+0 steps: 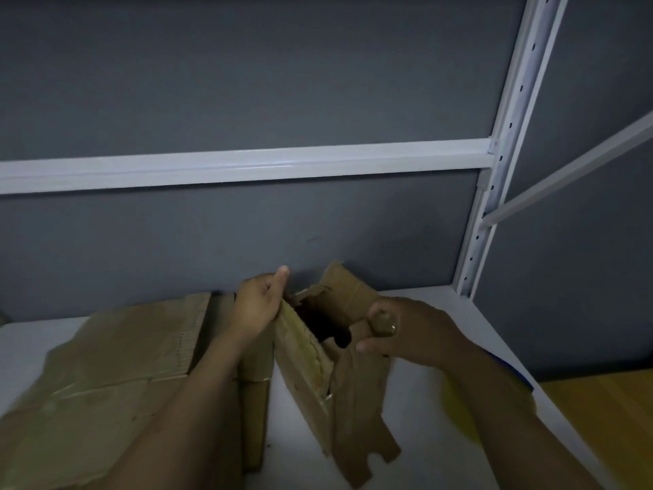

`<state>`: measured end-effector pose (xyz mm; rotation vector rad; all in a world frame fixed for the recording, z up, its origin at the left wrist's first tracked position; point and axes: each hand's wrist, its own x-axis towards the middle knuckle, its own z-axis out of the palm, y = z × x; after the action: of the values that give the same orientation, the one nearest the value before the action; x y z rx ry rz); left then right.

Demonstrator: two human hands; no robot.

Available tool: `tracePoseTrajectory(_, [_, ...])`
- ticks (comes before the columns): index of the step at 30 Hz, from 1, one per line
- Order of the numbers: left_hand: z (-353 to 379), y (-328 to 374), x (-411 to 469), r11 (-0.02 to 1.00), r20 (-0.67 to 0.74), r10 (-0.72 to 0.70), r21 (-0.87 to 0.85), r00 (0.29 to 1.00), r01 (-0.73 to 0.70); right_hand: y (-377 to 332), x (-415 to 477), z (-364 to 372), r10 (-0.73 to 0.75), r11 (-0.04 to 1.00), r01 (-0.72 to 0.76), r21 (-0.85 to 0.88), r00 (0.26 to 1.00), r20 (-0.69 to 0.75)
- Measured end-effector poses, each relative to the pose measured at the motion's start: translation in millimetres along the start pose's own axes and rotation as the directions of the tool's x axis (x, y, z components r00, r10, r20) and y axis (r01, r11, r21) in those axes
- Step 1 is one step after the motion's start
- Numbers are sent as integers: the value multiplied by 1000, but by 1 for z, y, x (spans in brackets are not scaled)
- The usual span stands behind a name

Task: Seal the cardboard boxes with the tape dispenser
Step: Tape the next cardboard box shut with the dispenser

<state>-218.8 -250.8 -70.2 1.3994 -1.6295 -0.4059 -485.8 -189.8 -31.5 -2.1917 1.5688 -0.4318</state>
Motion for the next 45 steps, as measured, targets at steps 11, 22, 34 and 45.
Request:
tracePoseTrajectory(11, [-23,-6,-24,962,434,-63,-214,899,171,3,1,28,8,996,8,85,983,-186])
tracePoseTrajectory(22, [18,17,-37,977,178,-211,17,961,212,6,-20,33,-48,844,92,528,994,-97])
tracePoseTrajectory(34, [24,10,-50,969,-4,-245,-19,970,245,3,-20,45,-106,967,65,246,981,160])
tracePoseTrajectory(45, [37,31,-79,958,-232,-214,140,949,250,7,-5,33,43,994,-65,-86,972,-231])
